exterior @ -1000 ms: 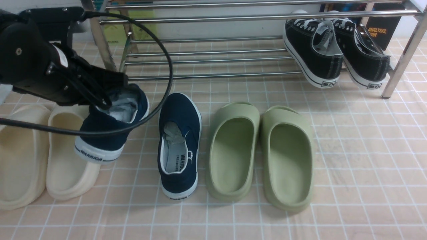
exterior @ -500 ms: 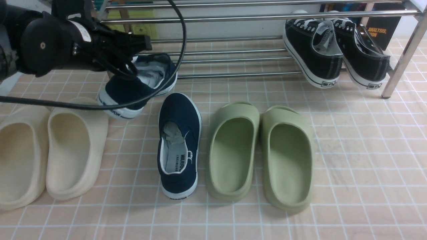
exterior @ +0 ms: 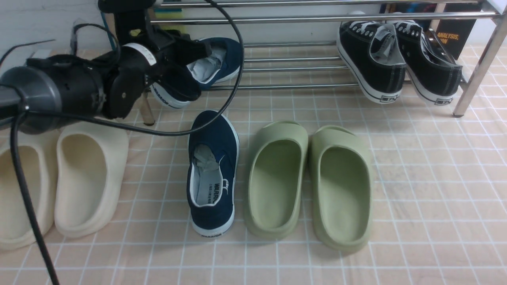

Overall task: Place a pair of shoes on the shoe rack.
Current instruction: Use the left arm to put a shoe into the shoe rack

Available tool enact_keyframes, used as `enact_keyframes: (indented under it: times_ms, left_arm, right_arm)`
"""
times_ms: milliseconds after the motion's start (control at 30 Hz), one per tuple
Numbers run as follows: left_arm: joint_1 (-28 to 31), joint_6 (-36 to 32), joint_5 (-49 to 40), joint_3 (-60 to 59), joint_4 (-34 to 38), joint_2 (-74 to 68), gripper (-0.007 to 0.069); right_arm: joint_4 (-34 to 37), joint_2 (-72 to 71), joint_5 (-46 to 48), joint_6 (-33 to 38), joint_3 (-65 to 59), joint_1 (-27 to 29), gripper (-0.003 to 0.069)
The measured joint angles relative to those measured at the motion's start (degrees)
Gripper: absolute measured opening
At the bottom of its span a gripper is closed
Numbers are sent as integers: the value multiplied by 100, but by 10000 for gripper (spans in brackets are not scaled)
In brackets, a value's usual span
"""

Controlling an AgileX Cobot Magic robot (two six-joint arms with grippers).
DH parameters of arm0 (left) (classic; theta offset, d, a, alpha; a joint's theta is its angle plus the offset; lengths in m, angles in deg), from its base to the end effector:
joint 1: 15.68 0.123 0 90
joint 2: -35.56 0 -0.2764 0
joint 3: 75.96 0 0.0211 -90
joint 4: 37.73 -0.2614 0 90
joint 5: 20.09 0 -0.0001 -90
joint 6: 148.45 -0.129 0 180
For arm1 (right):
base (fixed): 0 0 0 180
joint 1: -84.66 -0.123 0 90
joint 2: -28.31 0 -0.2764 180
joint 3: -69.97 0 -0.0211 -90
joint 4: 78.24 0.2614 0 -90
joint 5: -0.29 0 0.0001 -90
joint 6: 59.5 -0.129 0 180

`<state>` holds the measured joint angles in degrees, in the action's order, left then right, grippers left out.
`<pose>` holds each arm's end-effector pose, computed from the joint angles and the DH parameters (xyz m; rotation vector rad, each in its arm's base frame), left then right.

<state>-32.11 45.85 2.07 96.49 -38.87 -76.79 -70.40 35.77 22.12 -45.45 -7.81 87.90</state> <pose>0.4506 -0.1339 0.2491 0.0535 1.7206 -0.3912 0.1081 0.0004 0.1641 -0.0925 1.8635 -0.0735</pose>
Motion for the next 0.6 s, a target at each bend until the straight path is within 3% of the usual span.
enact_keyframes:
  times_ms: [167, 367, 600]
  left_arm:
    - [0, -536, -454, 287, 718, -309, 36]
    - [0, -1065, -1277, 600, 767, -357, 36]
    - [0, -1117, -1912, 698, 848, -368, 36]
  right_arm:
    - [0, 0, 0, 0, 0, 0, 155]
    - [0, 0, 0, 0, 0, 0, 164]
    - [0, 0, 0, 0, 0, 0, 174]
